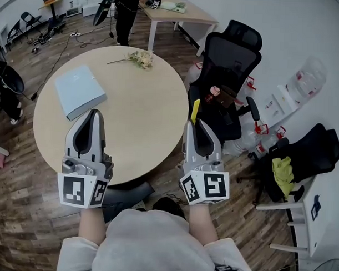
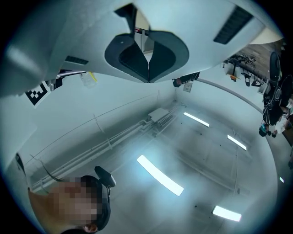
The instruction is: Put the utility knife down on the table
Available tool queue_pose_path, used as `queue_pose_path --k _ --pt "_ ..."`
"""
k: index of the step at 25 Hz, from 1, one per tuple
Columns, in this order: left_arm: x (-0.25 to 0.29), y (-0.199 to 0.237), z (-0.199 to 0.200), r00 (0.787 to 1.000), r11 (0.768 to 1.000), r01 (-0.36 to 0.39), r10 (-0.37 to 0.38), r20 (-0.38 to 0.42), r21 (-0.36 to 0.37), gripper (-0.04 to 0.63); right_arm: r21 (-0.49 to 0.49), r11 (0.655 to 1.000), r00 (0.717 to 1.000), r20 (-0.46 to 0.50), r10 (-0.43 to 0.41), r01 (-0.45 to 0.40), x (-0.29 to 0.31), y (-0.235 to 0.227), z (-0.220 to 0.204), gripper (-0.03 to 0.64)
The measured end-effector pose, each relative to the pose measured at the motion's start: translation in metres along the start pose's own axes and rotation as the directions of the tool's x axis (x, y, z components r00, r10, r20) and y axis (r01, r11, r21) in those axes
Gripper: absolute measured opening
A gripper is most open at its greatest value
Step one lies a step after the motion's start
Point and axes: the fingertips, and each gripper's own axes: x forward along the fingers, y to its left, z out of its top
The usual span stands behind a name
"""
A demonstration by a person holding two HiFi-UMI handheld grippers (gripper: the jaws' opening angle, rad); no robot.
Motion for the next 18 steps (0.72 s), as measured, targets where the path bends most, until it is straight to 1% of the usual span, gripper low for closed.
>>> queue_pose_path --k 3,9,15,18 --pt "0.009 0.005 -0.011 1.000 1.000 0.007 -0.007 -0.013 -0.021 0.011 -0.006 1.000 1.000 -0.026 -0.004 0.004 0.009 -0.001 -0.009 0.074" --pt "0.027 0.020 -0.028 1.000 1.000 -0.012 0.011 -0.029 -0.025 0.011 0.007 1.000 0.999 -0.049 0.018 -0.018 0.040 -0.002 -0.025 0.074" --pt "0.052 0.035 -0.036 0.996 0.996 -0.084 0.084 -0.030 0.004 0.011 0.030 0.995 0.993 -0.070 0.092 -0.090 0.088 -0.012 -0.040 0.074" --pt "0.064 0.043 -0.037 0.992 0.992 -0.126 0.126 -0.023 0.020 0.011 0.035 0.990 0.987 -0.082 0.142 -0.139 0.116 -0.015 -0.046 0.074"
